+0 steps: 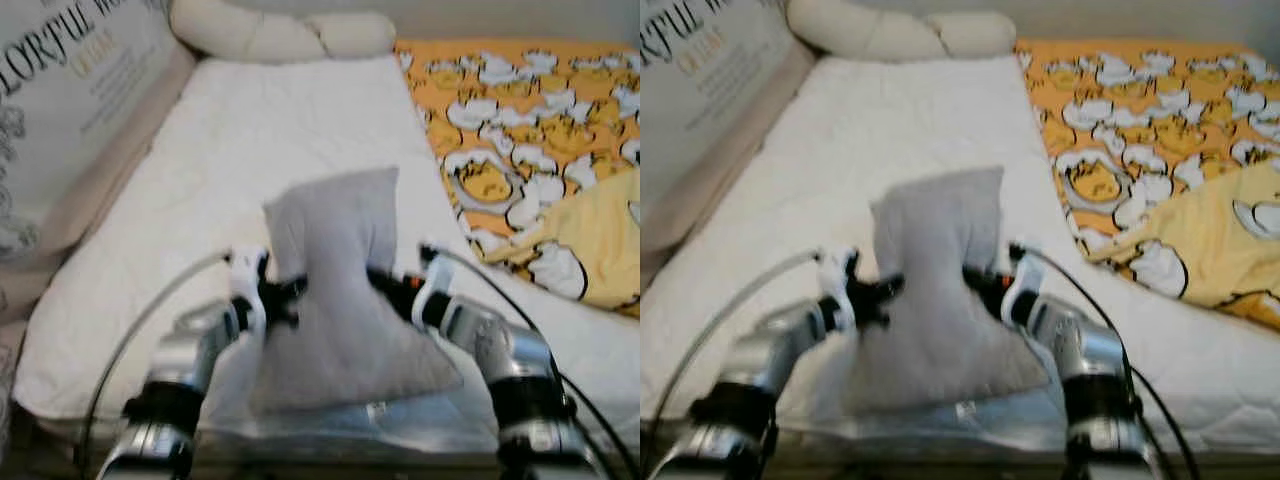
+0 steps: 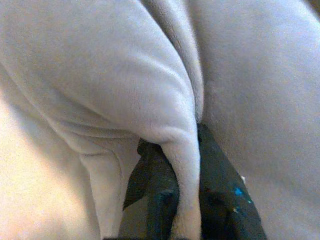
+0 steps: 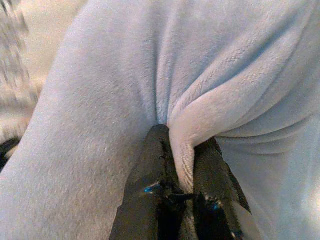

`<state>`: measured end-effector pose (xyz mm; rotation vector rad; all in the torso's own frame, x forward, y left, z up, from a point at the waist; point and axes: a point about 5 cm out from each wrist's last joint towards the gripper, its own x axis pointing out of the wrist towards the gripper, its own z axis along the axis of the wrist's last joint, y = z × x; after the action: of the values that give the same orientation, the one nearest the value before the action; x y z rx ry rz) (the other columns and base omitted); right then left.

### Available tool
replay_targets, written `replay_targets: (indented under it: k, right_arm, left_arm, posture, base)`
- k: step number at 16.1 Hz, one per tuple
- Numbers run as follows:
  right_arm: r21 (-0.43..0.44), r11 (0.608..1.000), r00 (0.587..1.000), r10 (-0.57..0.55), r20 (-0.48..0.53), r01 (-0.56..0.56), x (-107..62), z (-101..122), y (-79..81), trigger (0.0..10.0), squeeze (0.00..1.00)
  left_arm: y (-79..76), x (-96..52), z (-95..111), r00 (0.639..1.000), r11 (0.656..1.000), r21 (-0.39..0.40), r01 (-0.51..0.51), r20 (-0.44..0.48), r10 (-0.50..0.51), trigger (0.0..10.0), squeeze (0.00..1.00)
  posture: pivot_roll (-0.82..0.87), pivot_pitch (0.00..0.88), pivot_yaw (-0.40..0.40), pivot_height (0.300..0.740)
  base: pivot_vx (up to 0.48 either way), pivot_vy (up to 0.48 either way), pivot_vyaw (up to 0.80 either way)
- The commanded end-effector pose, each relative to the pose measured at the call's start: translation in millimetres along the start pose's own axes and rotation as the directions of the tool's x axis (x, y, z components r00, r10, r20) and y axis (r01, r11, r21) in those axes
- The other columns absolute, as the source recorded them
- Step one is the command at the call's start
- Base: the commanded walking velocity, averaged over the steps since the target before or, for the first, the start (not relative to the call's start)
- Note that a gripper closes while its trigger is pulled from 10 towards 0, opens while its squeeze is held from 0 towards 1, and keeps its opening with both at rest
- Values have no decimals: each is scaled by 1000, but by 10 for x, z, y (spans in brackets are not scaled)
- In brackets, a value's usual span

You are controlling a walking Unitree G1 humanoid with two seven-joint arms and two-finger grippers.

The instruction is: Clean up the room

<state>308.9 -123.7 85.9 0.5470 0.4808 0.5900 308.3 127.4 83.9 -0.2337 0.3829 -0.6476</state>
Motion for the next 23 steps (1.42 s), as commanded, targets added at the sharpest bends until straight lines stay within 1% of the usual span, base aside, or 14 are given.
replay_targets:
  k: [1, 2, 3, 4, 6, 7, 8, 9, 11, 12, 14, 16, 20, 23]
  right_arm:
    - [-13, 996, 994, 86, 72, -85, 51, 154, 225, 0, 0]
    - [-16, 996, 990, 90, 110, -89, 17, 210, 280, 0, 0]
    - [-48, 995, 975, 94, 199, -86, -30, 291, 367, 0, 0]
    - [-87, 992, 962, 110, 250, -91, -79, 314, 456, 0, 0]
    - [-126, 990, 961, 95, 259, -64, -122, 258, 518, 0, 0]
    - [-126, 992, 958, 64, 281, -29, -147, 231, 520, 3961, 0]
    - [-133, 991, 954, 33, 297, 8, -166, 223, 511, 10000, 0]
    - [-112, 992, 950, -20, 311, 58, -201, 195, 481, 10000, 0]
    - [-141, 979, 944, -98, 314, 148, -256, 159, 426, 10000, 0]
    - [-177, 960, 932, -150, 330, 218, -300, 139, 387, 10000, 0]
    - [-201, 951, 932, -160, 326, 234, -328, 121, 356, 10000, 0]
    - [-208, 954, 937, -144, 318, 217, -317, 124, 383, 10000, 0]
    - [-214, 950, 936, -155, 315, 229, -294, 88, 386, 10000, 0]
    - [-223, 949, 941, -151, 302, 224, -272, 98, 383, 10000, 0]
  left_arm:
    - [-193, 45, 291, 995, 996, 76, 48, 85, -54, 0, 0]
    - [-248, -2, 375, 993, 993, 117, 33, 109, -45, 0, 0]
    - [-370, -75, 508, 984, 989, 148, 33, 170, -58, 0, 0]
    - [-427, -126, 596, 978, 982, 183, -37, 210, -2, 10000, 0]
    - [-428, -167, 606, 973, 973, 197, -119, 218, 75, 10000, 0]
    - [-405, -178, 557, 976, 967, 213, -139, 195, 97, 10000, 0]
    - [-390, -183, 516, 978, 960, 236, -151, 174, 111, 10000, 0]
    - [-390, -201, 474, 979, 948, 275, -159, 164, 116, 10000, 0]
    - [-402, -229, 482, 976, 930, 320, -179, 177, 127, 10000, 0]
    - [-374, -240, 489, 973, 925, 321, -205, 172, 156, 10000, 0]
    - [-333, -246, 495, 967, 922, 311, -231, 173, 184, 10000, 0]
    - [-299, -262, 479, 965, 919, 308, -248, 165, 205, 10000, 0]
    - [-294, -252, 457, 965, 912, 325, -251, 156, 210, 10000, 0]
    - [-301, -242, 507, 965, 908, 335, -253, 160, 209, 10000, 0]
  posture:
    - [-18, 0, 18, 740]
    - [-17, 0, 23, 740]
    - [-19, 0, 34, 740]
    - [-27, 0, 50, 740]
    - [-41, 0, 66, 740]
    - [-41, 0, 66, 740]
    - [-43, 0, 70, 740]
    - [-53, 0, 74, 740]
    - [-53, 0, 77, 740]
    - [-61, 0, 88, 740]
    - [-52, 0, 89, 740]
    - [-49, 0, 82, 740]
    - [-45, 0, 80, 740]
    - [-23, 0, 61, 740]
  base:
    - [0, 0, 0]
    - [0, 0, 0]
    - [0, 0, 0]
    - [0, 0, 0]
    - [0, 0, 0]
    - [0, 0, 0]
    - [0, 0, 0]
    - [0, 0, 0]
    - [0, 0, 0]
    - [0, 0, 0]
    - [0, 0, 0]
    - [0, 324, 0]
    - [0, 340, 0]
    - [0, 344, 0]
